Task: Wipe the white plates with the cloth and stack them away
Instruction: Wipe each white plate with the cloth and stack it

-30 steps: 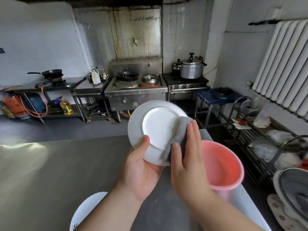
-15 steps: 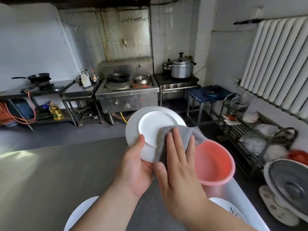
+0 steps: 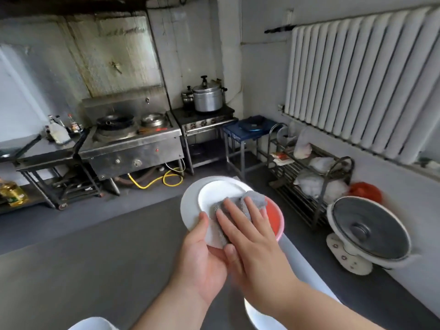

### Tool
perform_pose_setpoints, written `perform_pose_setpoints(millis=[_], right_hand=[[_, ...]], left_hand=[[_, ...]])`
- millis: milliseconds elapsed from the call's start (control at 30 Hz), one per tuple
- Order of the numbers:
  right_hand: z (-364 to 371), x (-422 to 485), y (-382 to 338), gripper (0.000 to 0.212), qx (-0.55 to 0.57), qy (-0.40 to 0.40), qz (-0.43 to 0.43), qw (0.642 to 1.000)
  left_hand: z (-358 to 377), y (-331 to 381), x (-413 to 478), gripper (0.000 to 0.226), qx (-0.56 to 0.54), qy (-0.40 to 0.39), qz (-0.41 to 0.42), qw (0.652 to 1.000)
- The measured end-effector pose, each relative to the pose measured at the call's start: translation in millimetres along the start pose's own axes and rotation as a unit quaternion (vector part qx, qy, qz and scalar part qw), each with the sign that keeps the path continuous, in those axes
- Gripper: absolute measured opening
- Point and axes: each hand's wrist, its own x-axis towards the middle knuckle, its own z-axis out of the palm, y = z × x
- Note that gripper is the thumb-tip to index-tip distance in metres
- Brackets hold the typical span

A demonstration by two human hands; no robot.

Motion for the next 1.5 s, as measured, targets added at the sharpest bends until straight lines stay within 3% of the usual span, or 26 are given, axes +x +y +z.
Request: perform_pose_setpoints(millis=[200, 300, 433, 633, 733, 833, 900, 1000, 1033, 1100, 1133, 1233, 1333, 1500], right_hand=[[-51, -14, 77, 0.038, 0.102, -0.001, 0.160, 0.982], [-71, -23, 116, 0.047, 0.162, -0.008, 0.254, 0.953], [-86, -52, 161, 0.026, 0.076, -0.138, 0.326, 0.932], [-84, -79, 208, 0.038, 0.105, -0.302, 0.431, 0.844], [-70, -86, 227, 0.041, 0.093, -0.329, 0.444, 0.828], [-55, -93, 238, 0.041, 0.134, -0.302, 0.489, 0.807], [-45, -93, 240, 0.047, 0.156, -0.268, 0.521, 0.795], [-29, -90, 241, 0.049, 0.132, -0.260, 0.497, 0.817], [-22, -91, 242, 0.042, 0.132, -0.265, 0.479, 0.826], [-10, -95, 245, 0.016, 0.138, -0.250, 0.465, 0.838], [-6, -97, 245, 0.005, 0.141, -0.247, 0.463, 0.839], [5, -107, 246, 0.035, 0.123, -0.274, 0.457, 0.837], [20, -117, 251, 0.022, 0.062, -0.316, 0.418, 0.850], [46, -138, 254, 0.016, -0.032, -0.362, 0.376, 0.852]], left_hand=[[4, -43, 16, 0.046, 0.031, -0.060, -0.028, 0.997], [0, -65, 21, 0.042, 0.068, -0.059, -0.052, 0.995], [-16, -96, 26, 0.049, 0.077, -0.029, -0.099, 0.992], [-51, -138, 42, 0.040, 0.054, 0.059, -0.185, 0.979], [-63, -145, 55, 0.037, 0.170, 0.095, -0.166, 0.967], [-67, -149, 64, 0.032, 0.299, 0.132, -0.153, 0.933], [-65, -149, 68, 0.041, 0.315, 0.114, -0.139, 0.932], [-66, -145, 76, 0.082, 0.245, 0.114, -0.171, 0.948], [-71, -145, 78, 0.086, 0.236, 0.121, -0.178, 0.948], [-84, -152, 79, 0.072, 0.270, 0.130, -0.169, 0.939], [-91, -155, 79, 0.066, 0.305, 0.138, -0.164, 0.928], [-106, -166, 75, 0.067, 0.476, 0.131, -0.158, 0.855], [-119, -181, 75, 0.061, 0.558, 0.150, -0.164, 0.800], [-131, -201, 78, 0.071, 0.584, 0.167, -0.174, 0.775]])
